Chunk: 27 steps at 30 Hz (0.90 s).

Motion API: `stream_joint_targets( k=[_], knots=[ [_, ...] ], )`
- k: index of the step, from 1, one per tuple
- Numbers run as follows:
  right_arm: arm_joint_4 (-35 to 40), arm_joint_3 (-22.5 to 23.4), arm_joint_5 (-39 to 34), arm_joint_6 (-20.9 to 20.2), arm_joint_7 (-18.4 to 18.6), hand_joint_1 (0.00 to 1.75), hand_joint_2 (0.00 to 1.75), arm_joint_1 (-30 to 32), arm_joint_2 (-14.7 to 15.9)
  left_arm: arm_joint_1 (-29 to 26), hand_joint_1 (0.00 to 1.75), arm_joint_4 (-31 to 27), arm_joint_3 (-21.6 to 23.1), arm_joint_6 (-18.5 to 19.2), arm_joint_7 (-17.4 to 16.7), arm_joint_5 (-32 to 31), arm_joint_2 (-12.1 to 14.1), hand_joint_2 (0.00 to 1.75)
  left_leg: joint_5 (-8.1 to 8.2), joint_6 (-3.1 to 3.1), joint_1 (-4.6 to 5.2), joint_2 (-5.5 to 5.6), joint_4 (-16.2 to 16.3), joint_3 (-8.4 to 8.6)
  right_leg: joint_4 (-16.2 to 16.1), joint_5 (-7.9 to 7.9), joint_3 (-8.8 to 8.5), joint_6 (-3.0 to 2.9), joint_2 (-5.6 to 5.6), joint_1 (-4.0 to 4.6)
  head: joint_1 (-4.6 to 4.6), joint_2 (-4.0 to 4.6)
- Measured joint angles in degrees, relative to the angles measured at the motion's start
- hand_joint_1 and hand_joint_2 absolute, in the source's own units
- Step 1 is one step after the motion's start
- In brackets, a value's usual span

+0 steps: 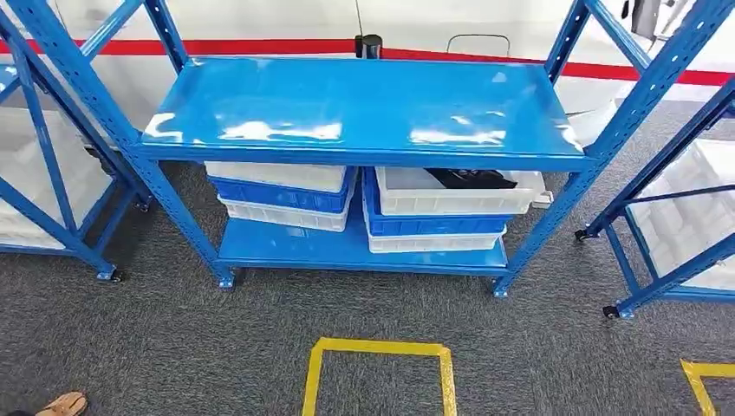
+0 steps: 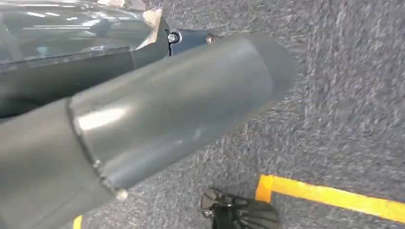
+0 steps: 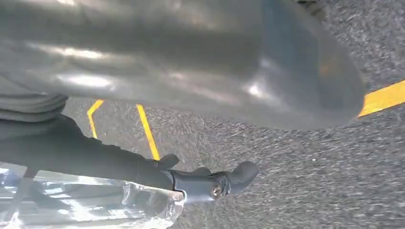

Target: Take the parts from the cabinet and place them on the table.

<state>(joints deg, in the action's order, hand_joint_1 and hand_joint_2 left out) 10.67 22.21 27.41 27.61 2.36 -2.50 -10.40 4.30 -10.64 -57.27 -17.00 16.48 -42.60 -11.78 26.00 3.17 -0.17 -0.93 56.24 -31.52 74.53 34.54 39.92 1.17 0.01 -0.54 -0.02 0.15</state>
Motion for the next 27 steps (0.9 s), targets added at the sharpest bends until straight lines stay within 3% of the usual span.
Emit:
stream_joint_targets(
  k=[1, 2, 4, 5, 6, 7, 9, 10, 11, 12, 14, 15, 16, 17, 20, 21, 24, 25, 26, 27],
  knots=[
    [0.0, 0.0, 0.0, 0.0, 0.0, 0.0, 0.0, 0.1, 0.0, 0.0, 0.0, 0.0, 0.0, 0.0, 0.0, 0.0, 0.0, 0.0, -0.32, -0.11, 0.0, -0.01, 0.0, -0.41, 0.2, -0.09, -0.62, 0.43, 0.01, -0.07, 0.06, 0.0],
    [0.0, 0.0, 0.0, 0.0, 0.0, 0.0, 0.0, 0.1, 0.2, 0.0, 0.0, 0.0, 0.0, 0.0, 0.0, 0.0, 0.0, 0.0, -0.59, -0.24, 0.0, 0.0, 0.0, -0.72, -2.9, -1.13, -2.98, 1.02, 0.02, -0.13, 0.04, 0.0],
    [0.0, 0.0, 0.0, 0.0, 0.0, 0.0, 0.0, 0.0, 0.3, 0.0, 0.0, 0.0, 0.0, 0.0, 0.0, 0.0, -0.1, 0.0, -0.95, -0.61, -0.06, 0.06, 0.1, -0.96, -13.7, -4.29, -9.87, 1.93, 0.06, -0.49, 0.04, 0.0],
    [0.0, 0.0, 0.0, 0.0, 0.0, 0.0, 0.0, -0.1, 0.3, 0.0, 0.0, 0.0, 0.0, 0.0, 0.0, 0.0, 0.0, 0.0, -1.13, -0.9, -0.01, 0.01, 0.4, -1.05, -19.0, -4.31, -12.51, 1.65, 0.11, -0.73, 0.02, 0.0],
    [0.0, 0.0, 0.0, 0.0, 0.0, 0.0, 0.0, -0.2, 0.2, 0.0, 0.0, 0.0, 0.0, 0.0, 0.0, 0.0, 0.0, 0.0, -1.16, -1.21, 0.37, 0.05, 0.5, -1.12, -18.9, -4.96, -12.17, 1.31, -0.03, -0.18, 0.08, 0.02],
    [0.0, 0.0, 0.0, 0.0, 0.0, 0.0, 0.0, -0.2, 0.2, 0.1, 0.0, 0.0, 0.0, 0.0, 0.0, 0.0, 0.0, 0.0, -1.33, -1.51, 0.31, 0.07, 0.4, -1.13, -18.7, -5.08, -12.01, 0.77, -0.1, -0.16, 0.15, 0.0],
    [0.0, 0.0, 0.0, 0.0, 0.0, 0.0, 0.0, -0.1, 0.3, 0.1, 0.0, 0.0, 0.0, 0.0, 0.0, 0.0, -0.1, 0.0, -1.8, -2.24, 0.07, 0.1, 0.3, -1.13, -18.6, -5.37, -11.79, 0.21, -0.08, 0.16, 0.19, 0.0],
    [-0.1, 0.0, 0.0, 0.0, 0.0, 0.0, 0.0, 0.0, 0.3, 0.0, 0.0, 0.0, 0.0, 0.0, 0.0, 0.0, 0.0, 0.0, -1.81, -2.54, -0.05, 0.18, 0.5, -1.49, -18.9, -5.93, -11.67, -0.53, -0.09, -0.71, 0.08, 0.0],
    [-0.1, 0.0, 0.0, 0.0, 0.0, 0.0, 0.0, -0.1, 0.2, 0.0, 0.0, 0.0, 0.0, 0.0, 0.0, 0.0, 0.0, 0.0, -0.21, -2.92, -0.3, 0.55, 1.7, -2.04, -18.9, -6.28, -11.61, -0.95, 0.0, -0.75, 0.28, 0.0],
    [-0.1, 0.0, 0.0, 0.0, 0.0, 0.0, 0.0, -0.2, 0.3, 0.0, 0.0, 0.0, 0.0, 0.0, 0.0, 0.0, 0.0, 0.0, 2.91, -3.22, -0.41, 0.63, 5.0, -3.32, -18.9, -6.72, -11.34, -1.61, 0.02, -0.77, 0.55, 0.0],
    [-0.1, 0.0, 0.0, 0.0, 0.0, 0.0, 0.0, 0.0, 0.2, 0.0, 0.0, 0.0, 0.0, 0.0, 0.0, 0.0, 0.0, 0.0, 8.24, -3.8, -0.52, 0.8, 14.5, -6.91, -18.7, -7.3, -10.46, -1.59, 0.08, -0.64, 0.52, 0.0],
    [-0.1, 0.0, 0.0, 0.0, 0.0, 0.0, 0.0, 0.0, 0.2, 0.0, 0.0, 0.0, 0.0, 0.0, 0.0, 0.0, 0.0, 0.0, 9.52, -3.95, -0.56, 0.8, 18.1, -8.08, -18.6, -7.52, -10.03, -1.59, 0.11, -0.58, 0.55, 0.0],
    [-0.1, 0.0, 0.0, 0.0, 0.0, 0.0, 0.0, 0.1, 0.3, -0.1, 0.0, 0.0, 0.0, 0.0, 0.0, 0.0, 0.0, 0.0, 9.45, -3.99, -0.59, 0.8, 19.1, -8.04, -18.6, -7.76, -9.71, -1.58, 0.1, -0.57, 0.52, 0.0],
    [-0.1, 0.0, 0.0, 0.0, 0.0, 0.0, 0.0, 0.0, 0.3, -0.1, 0.0, 0.0, 0.0, 0.0, 0.0, 0.0, 0.0, 0.0, 8.14, -3.88, -0.61, 0.8, 17.0, -6.48, -18.4, -7.89, -9.42, -1.39, 0.07, -0.57, 0.52, 0.0],
    [-0.1, 0.0, 0.0, 0.0, 0.0, 0.0, 0.0, 0.0, 0.2, 0.0, 0.0, 0.0, 0.0, 0.0, 0.0, 0.0, 0.1, 0.0, 2.48, -3.15, -0.64, 1.04, 1.9, 2.8, -18.2, -8.2, -9.25, -0.9, -0.04, -0.57, 0.54, 0.0],
    [-0.1, 0.0, 0.0, 0.0, 0.0, 0.0, 0.0, -0.1, 0.2, 0.1, 0.0, 0.0, 0.0, 0.0, 0.0, 0.0, 0.1, 0.0, 3.06, -2.95, -0.31, 1.2, 0.1, 3.55, -18.1, -8.35, -9.01, -0.6, -0.03, 0.04, 0.52, 0.0],
    [-0.1, 0.0, 0.0, 0.0, 0.0, 0.0, 0.0, -0.2, 0.2, 0.0, 0.0, 0.0, 0.0, 0.0, 0.0, 0.1, 0.0, 0.0, 2.33, -1.89, 0.21, 1.17, 0.4, 2.67, -18.3, -9.12, -8.54, 0.56, 0.0, -0.06, 0.48, 0.0],
    [-0.1, 0.0, 0.0, 0.0, 0.0, 0.0, 0.0, 0.0, 0.2, 0.0, 0.0, 0.0, 0.0, 0.0, 0.0, 0.1, 0.0, 0.0, 1.69, -1.08, 0.11, 1.07, 0.0, 2.51, -18.4, -9.38, -8.12, 1.12, -0.01, 0.12, 0.48, 0.0],
    [-0.1, 0.0, 0.1, 0.0, 0.0, 0.0, 0.0, -0.1, 0.2, 0.1, 0.0, 0.0, 0.0, 0.0, 0.0, 0.1, -0.1, 0.0, 1.01, -0.53, -0.21, 0.66, -0.4, 2.19, -17.2, -8.43, -7.6, 1.15, 0.09, -0.21, 0.48, 0.0],
    [-0.1, 0.0, 0.1, 0.0, 0.0, 0.0, 0.0, -0.1, 0.2, 0.1, 0.0, 0.0, 0.0, -0.1, 0.0, 0.1, 0.0, 0.0, 0.62, -0.13, -0.12, 0.71, -0.4, 1.62, -14.8, -6.26, -6.31, 0.85, 0.02, -0.09, 0.4, 0.0]
  ],
)
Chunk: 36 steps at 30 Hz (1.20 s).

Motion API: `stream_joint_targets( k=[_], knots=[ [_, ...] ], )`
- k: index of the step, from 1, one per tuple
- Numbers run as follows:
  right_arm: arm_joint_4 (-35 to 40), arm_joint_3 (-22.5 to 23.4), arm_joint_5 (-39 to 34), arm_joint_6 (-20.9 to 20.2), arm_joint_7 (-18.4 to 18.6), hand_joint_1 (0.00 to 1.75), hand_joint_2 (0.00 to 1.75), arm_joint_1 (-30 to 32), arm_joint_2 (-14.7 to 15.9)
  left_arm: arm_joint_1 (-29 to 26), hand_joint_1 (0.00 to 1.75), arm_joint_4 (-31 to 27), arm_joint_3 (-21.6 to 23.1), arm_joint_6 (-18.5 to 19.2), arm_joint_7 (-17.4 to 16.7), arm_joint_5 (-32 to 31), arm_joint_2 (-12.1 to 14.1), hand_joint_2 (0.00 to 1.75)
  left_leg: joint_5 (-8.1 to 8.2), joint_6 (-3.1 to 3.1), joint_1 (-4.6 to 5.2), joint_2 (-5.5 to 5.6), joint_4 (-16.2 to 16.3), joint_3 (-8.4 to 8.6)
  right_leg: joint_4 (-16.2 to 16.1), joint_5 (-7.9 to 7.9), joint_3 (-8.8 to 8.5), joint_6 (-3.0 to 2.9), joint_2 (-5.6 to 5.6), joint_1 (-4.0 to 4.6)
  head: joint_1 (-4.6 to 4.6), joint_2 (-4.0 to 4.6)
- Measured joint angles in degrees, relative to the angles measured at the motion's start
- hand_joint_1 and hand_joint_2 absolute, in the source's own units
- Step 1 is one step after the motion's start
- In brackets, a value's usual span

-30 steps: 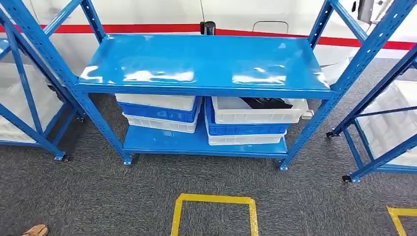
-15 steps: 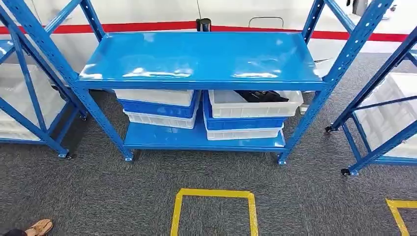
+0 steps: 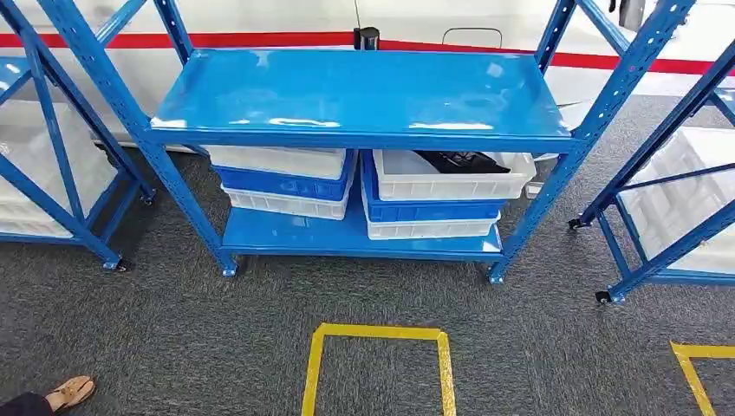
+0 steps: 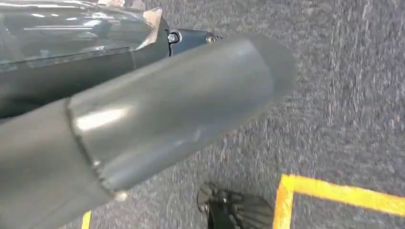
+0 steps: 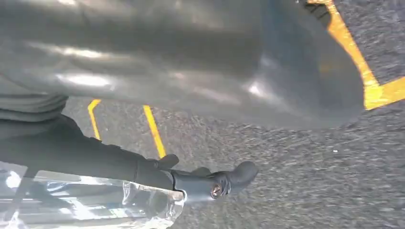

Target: Take the parts from the cabinet and place them on the table.

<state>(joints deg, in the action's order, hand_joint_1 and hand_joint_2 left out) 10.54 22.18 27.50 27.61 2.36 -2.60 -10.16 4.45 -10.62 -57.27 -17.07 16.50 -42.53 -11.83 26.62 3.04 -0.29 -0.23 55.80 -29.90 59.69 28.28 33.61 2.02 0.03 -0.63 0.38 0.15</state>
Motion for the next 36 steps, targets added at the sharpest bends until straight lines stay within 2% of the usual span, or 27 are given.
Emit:
stream_joint_targets(
  k=[1, 2, 3, 4, 5, 6, 7, 8, 9, 10, 12, 13, 14, 15, 16, 17, 19, 28, 36],
  knots=[
    [0.0, 0.0, 0.1, 0.0, 0.0, 0.0, 0.0, 0.0, 0.0, 0.0, 0.0, 0.0, 0.0, -0.1, 0.0, 0.1, 0.1, 0.0, -0.38, 0.36, 0.03, -0.19, 0.0, -0.53, 4.1, 2.54, 1.69, -0.32, -0.03, -0.12, -0.4, 0.0],
    [0.0, 0.0, 0.1, 0.0, 0.0, 0.0, 0.0, 0.0, 0.0, 0.0, 0.0, 0.0, 0.0, -0.1, 0.0, 0.1, 0.1, 0.0, -0.82, 0.47, 0.16, -0.3, 0.1, -1.16, 9.1, 5.08, 3.68, -0.46, -0.03, -0.13, -0.36, 0.0],
    [0.0, 0.0, 0.1, 0.0, 0.0, 0.0, 0.0, 0.0, 0.0, 0.0, 0.0, 0.0, 0.0, -0.1, 0.0, 0.1, 0.1, 0.0, -1.18, 0.44, 0.28, -0.36, 0.1, -1.8, 13.2, 6.79, 5.08, -0.38, -0.03, -0.13, -0.38, 0.0],
    [0.0, 0.0, 0.2, 0.0, 0.0, 0.0, 0.0, 0.1, 0.0, 0.0, 0.0, 0.0, 0.0, 0.0, 0.0, 0.1, 0.1, 0.0, -1.6, 0.4, 0.3, -0.42, 0.2, -2.4, 15.2, 7.41, 5.33, 0.0, -0.02, -0.13, -0.38, 0.0],
    [0.0, 0.0, 0.2, 0.0, 0.0, 0.0, 0.0, 0.1, 0.0, 0.0, 0.0, 0.0, 0.0, 0.0, 0.1, 0.1, 0.1, 0.0, -1.94, 0.31, 0.3, -0.44, 0.2, -2.85, 14.1, 7.02, 4.07, 0.38, -0.03, -0.13, -0.38, 0.0],
    [0.0, 0.0, 0.2, 0.0, 0.0, 0.0, 0.0, 0.1, 0.0, 0.0, 0.0, 0.0, 0.0, 0.1, 0.2, 0.1, 0.1, 0.0, -2.29, 0.16, 0.29, -0.43, 0.3, -3.24, 10.1, 5.75, 1.27, 0.9, -0.02, -0.12, -0.42, 0.0],
    [0.0, 0.0, 0.2, 0.0, 0.0, 0.0, 0.0, 0.0, 0.1, 0.0, 0.0, 0.0, 0.0, 0.1, 0.2, 0.1, 0.0, 0.0, -2.57, -0.04, 0.28, -0.43, 0.4, -3.59, 4.1, 4.02, -2.48, 1.33, 0.0, -0.19, -0.38, 0.0],
    [0.0, 0.0, 0.3, 0.0, 0.0, 0.0, 0.0, -0.1, 0.1, 0.0, 0.0, 0.0, 0.0, 0.2, 0.3, 0.1, 0.0, 0.0, -2.84, -0.28, 0.27, -0.42, 0.5, -3.82, -1.4, 2.69, -6.04, 1.49, 0.02, -0.26, -0.44, 0.0],
    [0.0, 0.0, 0.3, 0.0, 0.0, 0.0, 0.0, -0.3, 0.1, 0.0, 0.0, 0.0, 0.0, 0.2, 0.4, 0.1, 0.0, 0.0, -2.99, -0.66, 0.6, -0.45, 0.8, -4.08, -4.8, 2.61, -7.18, 0.98, -0.03, -0.11, -0.49, 0.0],
    [0.0, 0.0, 0.3, 0.0, 0.0, 0.0, 0.0, -0.3, 0.1, 0.0, 0.0, 0.0, 0.0, 0.2, 0.8, 0.1, 0.0, 0.0, -3.16, -0.89, 0.73, -0.49, 0.9, -4.21, -4.8, 1.9, -6.95, 0.32, -0.06, 0.13, -0.29, 0.0],
    [0.0, 0.0, 0.3, 0.0, 0.0, 0.0, 0.0, -0.2, 0.1, 0.0, 0.0, 0.0, 0.0, 0.2, 1.4, 0.3, 0.0, 0.0, -3.57, -1.61, 0.46, -0.52, 0.7, -4.24, -4.6, 1.64, -6.69, -0.47, -0.05, 0.41, -0.31, 0.0],
    [0.0, 0.0, 0.3, 0.0, 0.0, 0.0, 0.0, -0.1, 0.0, 0.0, 0.0, 0.0, 0.0, 0.2, 1.5, 0.5, 0.0, 0.0, -3.13, -1.64, 0.46, -0.53, 0.8, -4.42, -4.8, 1.52, -6.79, -0.61, -0.04, 0.1, -0.4, 0.0],
    [0.0, 0.0, 0.3, 0.0, 0.0, 0.0, 0.0, -0.1, 0.0, 0.0, 0.0, 0.0, -0.1, 0.2, 1.5, 0.6, 0.0, 0.0, -2.29, -0.66, 0.31, -0.48, 0.7, -4.56, -4.8, 1.33, -6.65, -0.81, -0.02, 0.06, -0.31, 0.0],
    [0.0, 0.0, 0.3, 0.0, 0.0, 0.0, 0.0, -0.1, 0.0, 0.0, 0.0, 0.0, -0.1, 0.3, 1.5, 0.6, 0.0, 0.0, -2.67, -0.45, 0.26, -0.47, 0.6, -4.57, -4.8, 1.18, -6.59, -1.03, -0.02, 0.17, -0.22, 0.0],
    [0.0, 0.0, 0.3, 0.0, 0.0, 0.0, 0.0, -0.1, 0.0, 0.0, 0.0, 0.0, -0.2, 0.3, 1.5, 0.7, 0.0, 0.0, -3.63, -0.55, 0.15, -0.41, 0.4, -4.56, -4.8, 1.06, -6.52, -1.26, -0.03, 0.38, -0.25, 0.0],
    [0.0, 0.0, 0.3, 0.0, 0.0, 0.0, 0.0, -0.1, 0.0, 0.0, 0.0, 0.0, -0.2, 0.3, 1.5, 0.7, 0.1, 0.0, -4.4, -1.19, 0.0, -0.33, 0.2, -4.56, -4.7, 0.94, -6.49, -1.42, -0.02, 0.51, -0.24, 0.0],
    [0.0, 0.0, 0.3, 0.0, -0.1, 0.0, 0.0, -0.1, 0.0, 0.0, 0.0, 0.0, -0.3, 0.3, 1.5, 0.7, 0.0, 0.0, -4.68, -1.58, -0.12, -0.29, 0.1, -4.56, -4.7, 0.7, -6.28, -1.71, 0.01, 0.63, -0.2, 0.0],
    [0.0, -0.3, 0.7, 0.0, -0.2, 0.0, 0.0, -0.2, 0.0, 0.0, 0.0, 0.0, -0.3, 0.3, 1.5, 1.1, 0.1, 0.0, -4.88, -1.85, -0.25, -0.26, 0.0, -4.89, -4.6, 0.69, -5.87, -1.71, 0.01, 0.82, -0.22, 0.0],
    [0.0, -0.4, 1.1, 0.1, -0.1, 0.0, 0.0, -0.3, -0.3, 0.0, 0.0, 0.0, -0.3, 0.1, 1.6, 1.3, 0.0, 0.0, -4.83, -1.88, 0.12, -0.27, 0.0, -5.06, -4.6, 0.7, -5.57, -1.7, 0.02, 0.8, -0.2, 0.0]
  ],
)
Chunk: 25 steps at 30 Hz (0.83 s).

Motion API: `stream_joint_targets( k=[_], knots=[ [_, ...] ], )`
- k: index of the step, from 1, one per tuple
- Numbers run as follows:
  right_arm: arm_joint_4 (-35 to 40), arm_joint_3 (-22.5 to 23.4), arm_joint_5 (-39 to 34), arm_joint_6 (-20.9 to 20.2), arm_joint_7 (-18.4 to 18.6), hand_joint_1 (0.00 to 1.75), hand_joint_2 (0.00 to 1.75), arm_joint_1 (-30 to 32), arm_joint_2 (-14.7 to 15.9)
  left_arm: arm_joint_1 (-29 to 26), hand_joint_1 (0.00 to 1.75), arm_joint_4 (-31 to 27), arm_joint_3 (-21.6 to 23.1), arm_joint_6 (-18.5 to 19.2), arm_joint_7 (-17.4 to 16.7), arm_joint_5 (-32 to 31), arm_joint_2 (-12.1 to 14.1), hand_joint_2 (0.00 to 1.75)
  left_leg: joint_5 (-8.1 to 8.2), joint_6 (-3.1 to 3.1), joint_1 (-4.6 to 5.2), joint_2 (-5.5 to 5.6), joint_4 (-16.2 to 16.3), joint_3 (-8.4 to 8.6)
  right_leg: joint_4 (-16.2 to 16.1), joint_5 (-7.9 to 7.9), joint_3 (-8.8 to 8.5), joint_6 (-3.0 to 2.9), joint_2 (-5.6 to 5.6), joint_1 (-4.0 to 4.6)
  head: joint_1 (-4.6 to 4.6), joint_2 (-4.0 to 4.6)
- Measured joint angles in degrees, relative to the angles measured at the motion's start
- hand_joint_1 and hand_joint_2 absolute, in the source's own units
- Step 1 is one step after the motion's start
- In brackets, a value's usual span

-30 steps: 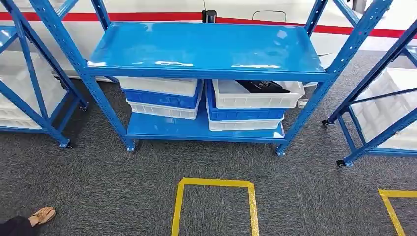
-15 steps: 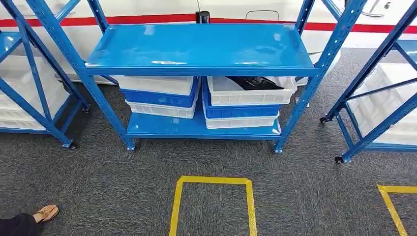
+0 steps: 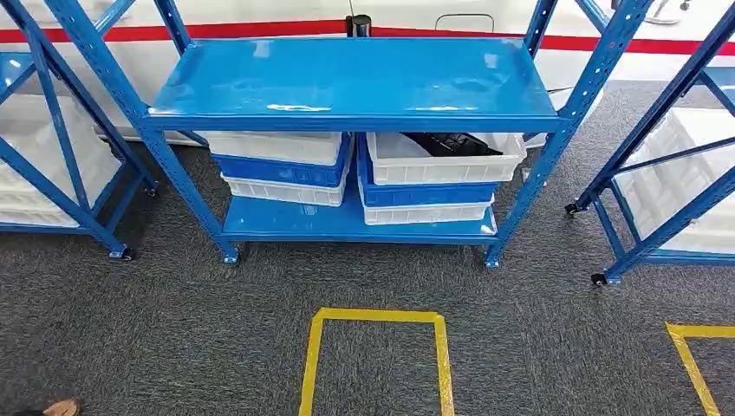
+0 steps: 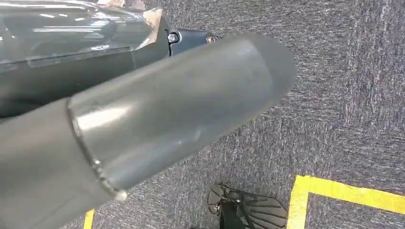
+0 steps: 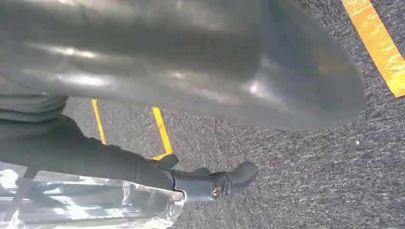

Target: Take the parts from the cabinet and place them on the table.

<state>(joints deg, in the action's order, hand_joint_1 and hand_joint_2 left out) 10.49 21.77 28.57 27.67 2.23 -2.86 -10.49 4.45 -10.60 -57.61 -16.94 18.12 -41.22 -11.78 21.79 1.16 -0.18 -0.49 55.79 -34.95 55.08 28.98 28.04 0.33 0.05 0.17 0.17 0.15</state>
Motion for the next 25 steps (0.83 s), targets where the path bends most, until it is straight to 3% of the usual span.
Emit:
stream_joint_targets(
  k=[10, 11, 15, 16, 19, 25],
  knots=[
    [0.0, -0.5, 1.2, 3.5, 1.4, 0.0, 0.0, 0.1, -1.9, 0.0, 0.0, 0.0, -0.3, -1.1, -2.8, -1.3, -1.0, 0.0, 0.03, -0.05, 0.13, 0.0, 0.0, -0.02, 0.0, -0.03, 0.01, 0.05, 0.0, -0.14, -0.04, 0.0],
    [0.0, -0.5, 1.2, 3.5, 1.5, 0.0, 0.0, 0.1, -2.1, 0.0, 0.0, 0.0, -0.3, -1.0, -3.1, -1.2, -1.1, 1.75, 0.03, -0.05, 0.14, 0.0, 0.0, -0.02, 0.0, -0.04, 0.01, 0.06, 0.0, -0.15, -0.02, 0.0],
    [0.0, -0.5, 1.3, 2.6, 1.5, 0.0, 0.0, 0.1, -2.1, 0.0, 0.0, 0.0, -0.3, 0.0, -3.2, -1.4, -1.1, 1.75, 0.03, -0.05, 0.15, 0.0, 0.0, -0.03, 0.0, -0.04, 0.02, 0.07, 0.0, -0.16, -0.04, 0.0],
    [0.0, -0.5, 1.4, 2.3, 1.4, 0.0, 1.75, 0.1, -2.1, 0.0, 0.0, 0.0, -0.3, 0.3, -3.8, -1.4, -1.1, 1.75, 0.03, -0.05, 0.15, 0.0, 0.0, -0.03, 0.0, -0.04, 0.02, 0.07, 0.0, -0.16, -0.02, 0.0],
    [0.0, -0.7, 2.0, 0.7, 0.7, 0.0, 1.75, 0.1, -1.7, 0.2, 0.0, 0.0, -0.3, 1.0, -8.6, -1.6, -1.0, 1.75, 0.03, -0.05, 0.15, 0.0, 0.0, -0.03, 0.0, -0.04, 0.03, 0.07, 0.0, -0.16, -0.02, 0.0],
    [0.0, -1.4, 2.5, -0.4, 0.1, 0.0, 1.75, 0.1, -0.4, 0.2, 0.0, 0.0, -0.3, 1.2, -9.5, -1.8, -0.9, 1.75, 0.03, -0.05, 0.15, 0.0, 0.0, -0.04, 0.0, -0.04, 0.03, 0.07, 0.01, -0.16, -0.02, 0.0]
  ],
)
